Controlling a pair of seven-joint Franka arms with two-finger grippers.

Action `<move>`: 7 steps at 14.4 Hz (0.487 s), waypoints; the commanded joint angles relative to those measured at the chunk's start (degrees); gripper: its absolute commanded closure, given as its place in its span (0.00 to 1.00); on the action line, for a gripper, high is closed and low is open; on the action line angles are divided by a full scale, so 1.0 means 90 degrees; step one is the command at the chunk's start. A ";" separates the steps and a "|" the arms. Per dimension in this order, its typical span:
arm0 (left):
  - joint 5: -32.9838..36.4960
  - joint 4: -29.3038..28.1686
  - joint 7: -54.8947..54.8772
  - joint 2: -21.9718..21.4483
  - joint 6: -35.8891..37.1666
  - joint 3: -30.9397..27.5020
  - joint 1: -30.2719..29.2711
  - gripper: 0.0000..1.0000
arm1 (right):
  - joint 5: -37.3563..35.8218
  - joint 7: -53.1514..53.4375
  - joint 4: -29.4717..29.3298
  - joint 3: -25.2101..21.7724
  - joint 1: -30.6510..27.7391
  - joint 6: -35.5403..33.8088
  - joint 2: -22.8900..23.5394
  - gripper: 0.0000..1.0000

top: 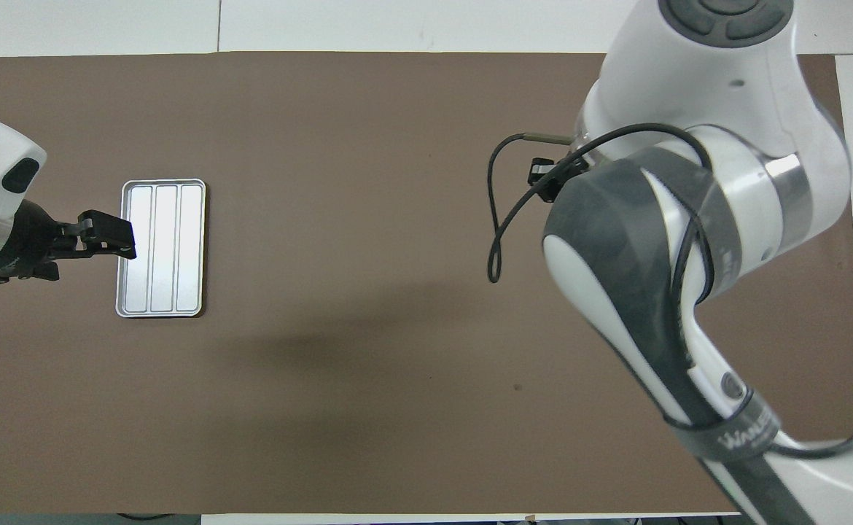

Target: Pick bearing gear from pile to tray

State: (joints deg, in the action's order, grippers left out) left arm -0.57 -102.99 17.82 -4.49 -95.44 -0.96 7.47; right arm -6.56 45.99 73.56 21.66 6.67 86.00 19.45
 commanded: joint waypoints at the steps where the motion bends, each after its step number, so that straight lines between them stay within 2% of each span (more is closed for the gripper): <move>1: 0.0035 -0.0275 0.0071 -0.0243 -0.0157 -0.0060 0.0098 0.00 | 0.0143 0.1710 0.0029 0.0327 0.0341 0.0373 0.0094 1.00; 4: 0.0025 -0.0294 0.0071 -0.0243 -0.0186 -0.0060 0.0098 0.00 | 0.0163 0.2807 0.0117 0.0318 0.0995 0.0959 0.0250 1.00; 7: 0.0025 -0.0304 0.0071 -0.0243 -0.0235 -0.0060 0.0098 0.00 | 0.0045 0.3590 0.0379 0.0308 0.1378 0.1730 0.0708 1.00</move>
State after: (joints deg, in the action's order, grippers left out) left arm -0.57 -103.07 17.82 -4.50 -95.91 -0.95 7.47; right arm -5.90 75.19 74.90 24.42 18.38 97.08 23.46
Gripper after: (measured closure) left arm 0.000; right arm 0.762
